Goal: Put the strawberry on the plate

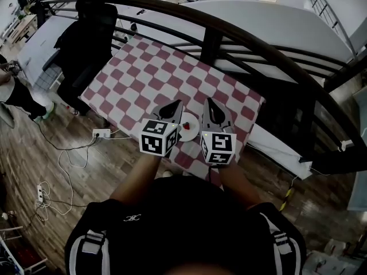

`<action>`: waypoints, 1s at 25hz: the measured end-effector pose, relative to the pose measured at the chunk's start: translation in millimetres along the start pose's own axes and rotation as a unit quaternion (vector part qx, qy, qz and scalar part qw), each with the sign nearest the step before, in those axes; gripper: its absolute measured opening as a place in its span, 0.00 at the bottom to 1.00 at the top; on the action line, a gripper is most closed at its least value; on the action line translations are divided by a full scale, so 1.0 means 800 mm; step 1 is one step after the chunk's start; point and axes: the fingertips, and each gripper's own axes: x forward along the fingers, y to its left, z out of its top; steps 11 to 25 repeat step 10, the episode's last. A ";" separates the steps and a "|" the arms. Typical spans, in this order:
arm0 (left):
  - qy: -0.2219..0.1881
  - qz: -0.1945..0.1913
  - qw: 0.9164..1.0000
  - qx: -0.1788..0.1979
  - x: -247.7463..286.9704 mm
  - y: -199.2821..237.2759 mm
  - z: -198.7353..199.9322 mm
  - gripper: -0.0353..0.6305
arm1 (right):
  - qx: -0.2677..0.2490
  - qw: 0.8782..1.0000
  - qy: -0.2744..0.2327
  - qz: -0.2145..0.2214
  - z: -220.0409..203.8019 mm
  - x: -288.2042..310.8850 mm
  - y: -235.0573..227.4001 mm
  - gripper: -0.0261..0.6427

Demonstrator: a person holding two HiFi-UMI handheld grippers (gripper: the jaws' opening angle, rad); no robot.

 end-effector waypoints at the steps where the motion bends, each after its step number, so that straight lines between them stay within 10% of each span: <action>1: 0.001 -0.001 1.000 -0.001 0.000 0.001 -0.001 0.04 | -0.001 1.000 0.003 0.000 -0.002 0.001 0.001 0.06; 25: 0.006 0.010 1.000 -0.011 -0.002 0.025 -0.004 0.04 | -0.013 1.000 0.003 -0.004 -0.004 0.003 0.008 0.06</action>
